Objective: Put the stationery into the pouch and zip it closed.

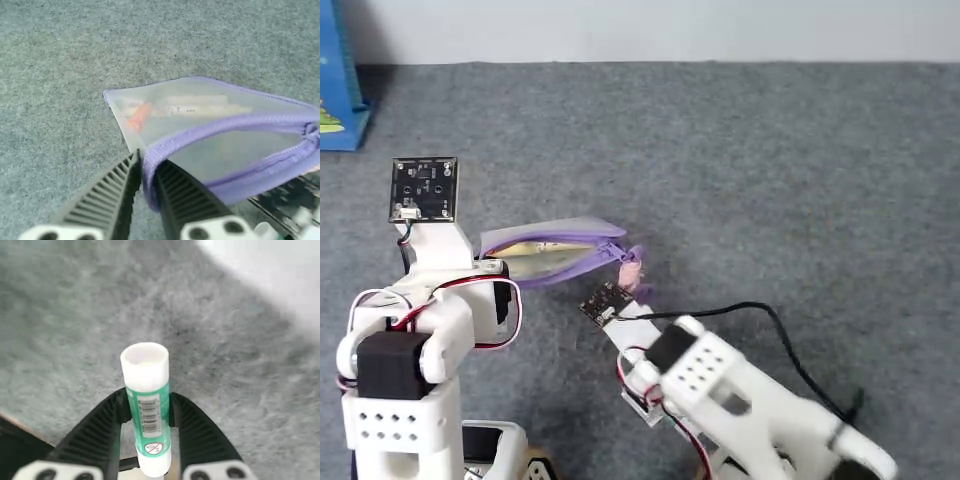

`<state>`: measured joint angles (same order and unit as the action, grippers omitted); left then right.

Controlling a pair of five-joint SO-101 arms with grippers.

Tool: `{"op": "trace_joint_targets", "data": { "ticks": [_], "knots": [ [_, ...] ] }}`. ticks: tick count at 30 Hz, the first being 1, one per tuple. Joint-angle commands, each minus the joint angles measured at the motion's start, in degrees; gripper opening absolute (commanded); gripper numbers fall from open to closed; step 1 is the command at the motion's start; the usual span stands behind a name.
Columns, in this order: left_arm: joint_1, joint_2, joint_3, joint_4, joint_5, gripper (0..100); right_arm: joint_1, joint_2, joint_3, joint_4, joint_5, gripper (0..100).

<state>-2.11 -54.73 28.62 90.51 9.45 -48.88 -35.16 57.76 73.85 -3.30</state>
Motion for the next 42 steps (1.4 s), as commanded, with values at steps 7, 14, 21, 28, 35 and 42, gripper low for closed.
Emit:
{"op": "trace_joint_targets", "data": {
  "ticks": [7, 14, 21, 28, 35, 42],
  "knots": [
    [-0.18, -0.79, -0.92, -0.18, 0.26, 1, 6.37, -25.54, -3.25, 2.95, 3.96, 0.8],
    [-0.09, -0.79, -0.92, -0.26, 0.26, 1, 6.37, -37.32, -6.95, -1.1, 3.69, 0.8],
    [-0.09, -0.79, -0.92, -0.26, 0.26, 1, 6.2, -40.66, -10.11, -12.7, 1.85, 0.8],
    [-0.18, -0.79, -0.92, -0.26, 0.26, 1, 6.11, -40.31, -10.11, -30.2, -2.02, 0.8],
    [0.0, -0.79, -1.1, -0.26, 0.26, 1, 6.11, -40.04, -7.74, -45.41, -8.88, 0.8],
    [0.0, -0.79, -1.19, -0.26, 0.26, 1, 4.7, -40.04, 5.19, -63.6, -9.41, 0.8]
  ]
}}
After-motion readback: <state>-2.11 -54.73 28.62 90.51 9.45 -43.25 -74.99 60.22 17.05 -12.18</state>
